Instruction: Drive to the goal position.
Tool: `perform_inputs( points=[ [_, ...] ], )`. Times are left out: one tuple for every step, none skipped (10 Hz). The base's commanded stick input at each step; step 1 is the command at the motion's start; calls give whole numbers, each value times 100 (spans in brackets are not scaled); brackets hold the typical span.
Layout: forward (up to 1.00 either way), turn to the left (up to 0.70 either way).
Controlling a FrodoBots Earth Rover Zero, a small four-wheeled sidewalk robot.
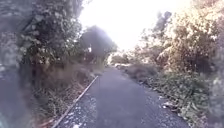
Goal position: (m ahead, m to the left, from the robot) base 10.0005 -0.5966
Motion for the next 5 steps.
perform_inputs(
  points=[
    [60,0],
    [60,0],
    [60,0],
    [60,-4],
    [60,-8]
  ],
)
